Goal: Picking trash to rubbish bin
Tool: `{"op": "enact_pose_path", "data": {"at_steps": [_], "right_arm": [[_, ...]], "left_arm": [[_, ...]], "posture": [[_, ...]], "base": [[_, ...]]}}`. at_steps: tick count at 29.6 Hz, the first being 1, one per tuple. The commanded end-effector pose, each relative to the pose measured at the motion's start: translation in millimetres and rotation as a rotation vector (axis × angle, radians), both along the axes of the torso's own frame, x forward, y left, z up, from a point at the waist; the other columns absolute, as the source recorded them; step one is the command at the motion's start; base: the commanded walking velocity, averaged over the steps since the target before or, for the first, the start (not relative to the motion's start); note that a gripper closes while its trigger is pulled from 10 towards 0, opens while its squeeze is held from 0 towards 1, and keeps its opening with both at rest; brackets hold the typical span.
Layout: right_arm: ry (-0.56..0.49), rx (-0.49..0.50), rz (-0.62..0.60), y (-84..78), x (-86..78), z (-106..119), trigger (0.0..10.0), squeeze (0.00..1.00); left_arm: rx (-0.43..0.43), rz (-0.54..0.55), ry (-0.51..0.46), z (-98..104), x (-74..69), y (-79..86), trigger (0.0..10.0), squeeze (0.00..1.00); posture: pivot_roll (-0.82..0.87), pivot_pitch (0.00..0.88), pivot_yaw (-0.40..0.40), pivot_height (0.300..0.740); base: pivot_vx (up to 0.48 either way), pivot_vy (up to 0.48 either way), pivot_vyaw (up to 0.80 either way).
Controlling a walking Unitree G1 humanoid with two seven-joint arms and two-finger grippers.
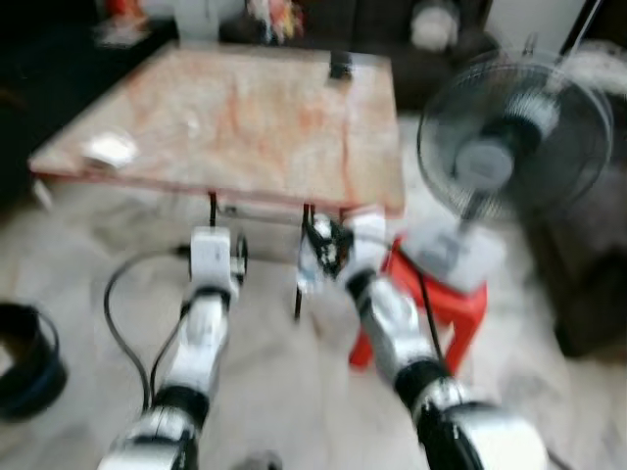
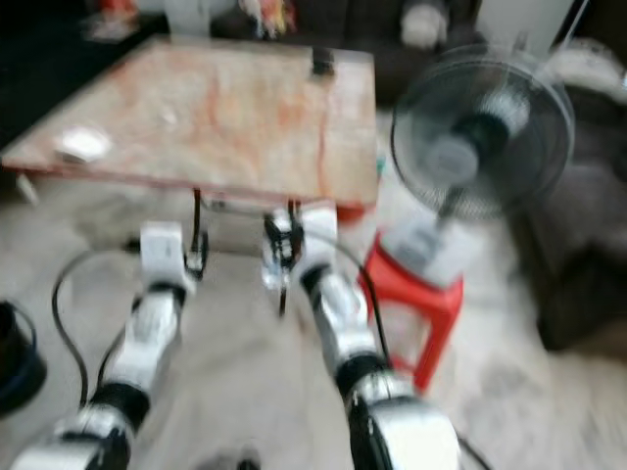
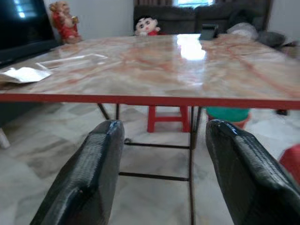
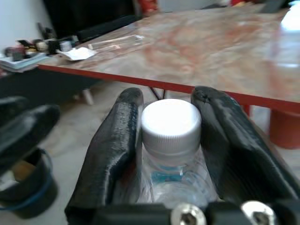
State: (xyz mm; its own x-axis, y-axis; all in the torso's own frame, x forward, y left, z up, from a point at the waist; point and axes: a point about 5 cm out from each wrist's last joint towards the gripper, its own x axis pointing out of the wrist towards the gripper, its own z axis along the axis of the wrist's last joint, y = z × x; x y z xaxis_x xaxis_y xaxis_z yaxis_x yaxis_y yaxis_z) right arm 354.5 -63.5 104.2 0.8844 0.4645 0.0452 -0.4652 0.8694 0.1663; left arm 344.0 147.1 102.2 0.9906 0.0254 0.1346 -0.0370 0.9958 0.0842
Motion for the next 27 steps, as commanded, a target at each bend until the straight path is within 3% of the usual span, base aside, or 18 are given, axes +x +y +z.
{"op": "enact_pose_path", "data": {"at_steps": [1, 9, 10, 16, 18, 19, 20, 22, 23, 25, 27], "right_arm": [[0.036, -0.02, -0.05, -10.1, 1.0, -5.7, 10.0, 0.0], [0.305, -0.175, -0.249, -69.6, -27.2, -69.1, 10.0, 0.0], [0.305, -0.175, -0.249, -69.6, -27.2, -69.1, 10.0, 0.0], [0.618, -0.32, -0.447, -129.6, -85.7, -130.4, 10.0, 0.0], [0.651, -0.334, -0.462, -134.1, -92.8, -135.9, 10.0, 0.0], [0.742, -0.357, -0.499, -144.1, -114.0, -150.8, 10.0, 0.0], [0.742, -0.357, -0.499, -144.1, -114.0, -150.8, 10.0, 0.0], [0.868, -0.382, -0.513, -149.8, -146.1, -170.8, 10.0, 0.0], [0.868, -0.382, -0.513, -149.8, -146.1, -170.8, 10.0, 0.0], [0.928, -0.383, -0.501, -146.5, -163.1, -180.9, 10.0, 0.0], [0.941, -0.375, -0.496, -143.7, -167.1, -183.4, 10.0, 0.0]], "left_arm": [[0.008, -0.013, 0.058, -9.7, -1.5, 1.8, 10.0, 0.0], [0.022, 0.01, 0.288, -61.1, -27.9, 17.9, 10.0, 0.0], [0.022, 0.01, 0.288, -61.1, -27.9, 17.9, 10.0, 0.0], [0.022, 0.055, 0.518, -107.4, -63.3, 34.1, 10.0, 0.0], [0.019, 0.059, 0.538, -111.3, -67.1, 35.4, 10.0, 0.0], [0.013, 0.069, 0.598, -123.0, -78.9, 37.9, 10.0, 0.0], [0.013, 0.069, 0.598, -123.0, -78.9, 37.9, 10.0, 0.0], [0.009, 0.077, 0.699, -141.2, -99.7, 40.9, 10.0, 0.0], [0.009, 0.077, 0.699, -141.2, -99.7, 40.9, 10.0, 0.0], [0.011, 0.085, 0.791, -156.3, -119.4, 42.8, 10.0, 0.0], [0.009, 0.089, 0.837, -163.5, -129.9, 43.8, 10.0, 0.0]], "posture": [[0.04, 0.0, -0.081, 0.74], [0.03, 0.0, -0.088, 0.74], [0.03, 0.0, -0.088, 0.74], [0.02, 0.0, -0.088, 0.74], [0.02, 0.0, -0.088, 0.74], [0.03, 0.0, -0.088, 0.74], [0.03, 0.0, -0.088, 0.74], [0.03, 0.0, -0.088, 0.74], [0.03, 0.0, -0.088, 0.74], [0.03, 0.0, -0.087, 0.74], [0.03, 0.0, -0.085, 0.74]], "base": [[0.0, 0.0, 0.0], [0.0, 0.0, 0.0], [0.0, 0.0, 0.0], [0.0, 0.0, 0.0], [0.0, 0.0, 0.0], [0.0, 0.0, 0.0], [0.0, 0.0, 0.0], [0.0, 0.0, 0.0], [0.0, 0.0, 0.0], [0.0, 0.0, 0.0], [0.0, 0.0, 0.0]]}}
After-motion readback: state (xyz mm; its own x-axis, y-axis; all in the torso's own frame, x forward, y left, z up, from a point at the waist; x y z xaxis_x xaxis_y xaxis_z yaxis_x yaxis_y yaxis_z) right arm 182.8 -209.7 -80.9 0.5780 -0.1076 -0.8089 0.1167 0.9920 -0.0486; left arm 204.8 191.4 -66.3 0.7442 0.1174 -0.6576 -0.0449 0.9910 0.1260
